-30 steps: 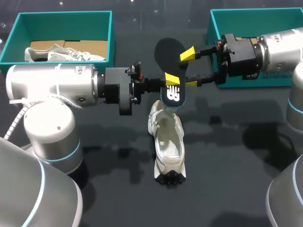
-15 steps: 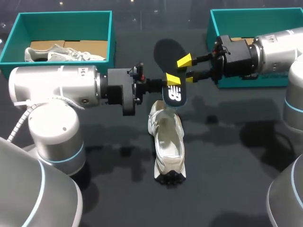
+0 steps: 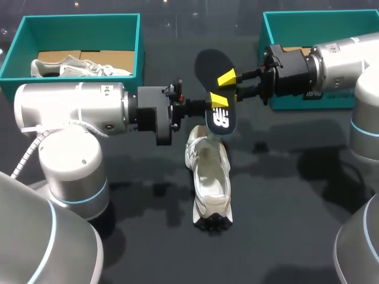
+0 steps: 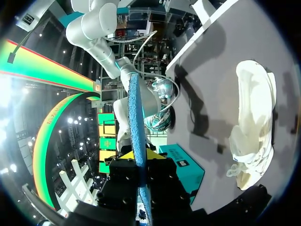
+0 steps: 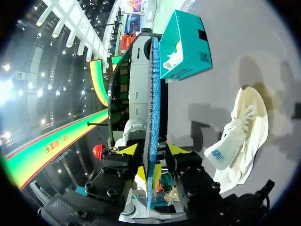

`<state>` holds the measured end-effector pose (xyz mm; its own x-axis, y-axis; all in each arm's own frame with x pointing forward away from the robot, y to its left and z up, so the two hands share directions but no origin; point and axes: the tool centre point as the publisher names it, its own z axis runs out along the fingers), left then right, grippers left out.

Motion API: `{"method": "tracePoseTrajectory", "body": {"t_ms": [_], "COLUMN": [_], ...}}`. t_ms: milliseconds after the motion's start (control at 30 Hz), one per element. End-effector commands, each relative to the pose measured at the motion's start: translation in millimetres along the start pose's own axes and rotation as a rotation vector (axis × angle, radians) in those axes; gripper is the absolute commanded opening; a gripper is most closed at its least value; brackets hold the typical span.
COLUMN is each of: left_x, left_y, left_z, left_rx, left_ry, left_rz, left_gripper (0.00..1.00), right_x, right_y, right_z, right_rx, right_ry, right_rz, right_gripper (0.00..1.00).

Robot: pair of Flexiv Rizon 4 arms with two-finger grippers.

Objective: Take the shoe out of the shoebox, open the shoe tongue, remove and reinsert the insole, then place the shoe into the shoebox

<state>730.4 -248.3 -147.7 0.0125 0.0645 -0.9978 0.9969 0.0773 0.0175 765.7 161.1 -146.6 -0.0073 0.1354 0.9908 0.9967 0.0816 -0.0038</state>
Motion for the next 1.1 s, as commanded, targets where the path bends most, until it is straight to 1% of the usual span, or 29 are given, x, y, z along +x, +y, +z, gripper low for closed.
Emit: {"method": "tracePoseTrajectory", "body": {"t_ms": [33, 267, 333, 400, 433, 467, 500, 733, 767, 800, 833, 967, 1000, 1100], "left_x": [1.3, 1.7, 1.8, 2.0, 2.2, 2.5, 2.8, 3.9, 3.6, 3.1, 1.8, -4.7, -8.7, -14.0], "left_y": [-2.1, -2.6, -2.6, -2.8, -3.0, -3.4, -3.7, -6.6, -7.2, -7.8, -8.5, -9.2, -8.5, -5.3], "left_z": [3.4, 3.1, 2.9, 2.4, 2.2, 2.1, 2.1, 0.5, -0.3, -1.5, -3.4, -14.1, -21.8, -35.0], "left_rx": [-0.003, -0.008, -0.01, -0.011, -0.011, -0.011, -0.011, -0.008, -0.009, -0.009, -0.009, -0.013, -0.01, -0.004], "left_ry": [0.0, 0.0, -0.001, -0.001, -0.001, 0.0, 0.0, 0.003, 0.003, 0.003, 0.002, -0.007, -0.007, 0.004], "left_rz": [0.003, 0.006, 0.008, 0.009, 0.009, 0.01, 0.01, 0.008, 0.007, 0.005, 0.003, -0.021, -0.029, -0.045], "left_gripper": [0.0, 0.0, 0.0, 0.0, 0.0, 0.0, 0.0, 0.0, 0.18, 0.5, 1.0, 1.0, 1.0, 1.0], "right_x": [-0.7, -1.0, -1.1, -1.2, -1.2, -1.1, -1.1, -0.9, -0.9, -1.0, -1.1, -4.1, -5.9, -8.9], "right_y": [-0.2, 0.0, 0.0, 0.1, 0.1, 0.2, 0.2, 0.5, 0.5, 0.5, 0.5, -0.9, -2.2, -4.5], "right_z": [1.5, 1.4, 1.3, 1.2, 1.2, 1.1, 1.1, 1.8, 1.9, 2.1, 2.3, 0.9, -0.7, -3.4], "right_rx": [-0.003, -0.005, -0.006, -0.006, -0.005, -0.005, -0.005, -0.004, -0.003, -0.002, -0.001, -0.001, -0.004, -0.01], "right_ry": [-0.001, 0.002, 0.004, 0.005, 0.005, 0.005, 0.005, 0.006, 0.006, 0.006, 0.006, 0.008, 0.008, 0.012], "right_rz": [-0.001, -0.006, -0.007, -0.008, -0.008, -0.009, -0.01, -0.013, -0.013, -0.013, -0.013, -0.004, 0.0, 0.006], "right_gripper": [0.32, 0.28, 0.25, 0.18, 0.12, 0.04, 0.0, 0.0, 0.0, 0.0, 0.0, 0.0, 0.0, 0.0]}}
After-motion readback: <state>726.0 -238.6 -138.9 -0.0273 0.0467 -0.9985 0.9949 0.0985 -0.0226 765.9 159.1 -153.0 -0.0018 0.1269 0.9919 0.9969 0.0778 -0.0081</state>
